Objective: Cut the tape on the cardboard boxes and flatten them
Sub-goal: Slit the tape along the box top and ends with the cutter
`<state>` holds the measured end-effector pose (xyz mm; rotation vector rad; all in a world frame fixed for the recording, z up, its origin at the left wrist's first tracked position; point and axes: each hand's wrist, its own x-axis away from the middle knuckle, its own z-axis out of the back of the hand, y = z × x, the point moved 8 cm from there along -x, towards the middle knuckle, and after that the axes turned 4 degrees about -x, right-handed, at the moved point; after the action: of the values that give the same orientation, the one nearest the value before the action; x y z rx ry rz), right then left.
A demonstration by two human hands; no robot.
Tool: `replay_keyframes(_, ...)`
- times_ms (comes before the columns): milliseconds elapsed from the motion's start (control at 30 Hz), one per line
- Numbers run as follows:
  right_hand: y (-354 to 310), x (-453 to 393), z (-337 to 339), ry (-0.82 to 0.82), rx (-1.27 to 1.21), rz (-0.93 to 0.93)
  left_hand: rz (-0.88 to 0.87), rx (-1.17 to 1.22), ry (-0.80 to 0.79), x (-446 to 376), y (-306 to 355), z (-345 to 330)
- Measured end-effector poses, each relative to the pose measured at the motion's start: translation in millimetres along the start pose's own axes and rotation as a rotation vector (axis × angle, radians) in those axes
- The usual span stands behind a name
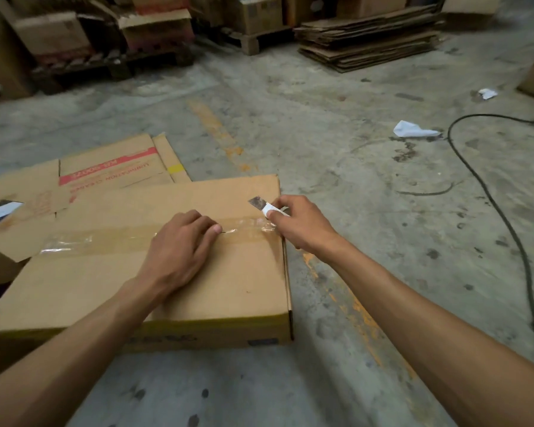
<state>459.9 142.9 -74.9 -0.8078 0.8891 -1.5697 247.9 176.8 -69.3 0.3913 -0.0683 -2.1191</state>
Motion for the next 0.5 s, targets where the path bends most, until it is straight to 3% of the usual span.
replay_keyframes(167,-2,-4,-1,0.038,0.206,0.024,0.034,0.002,0.039,0,2,-7)
replay_keyframes(333,-18,-14,7,0.189,0.308,0.198,0.043,0.06,0.087,-4,2,-4)
replay_keyframes(500,-16,-40,-11,0.056,0.34,0.282,0.095,0.068,0.109,-5,-5,-4)
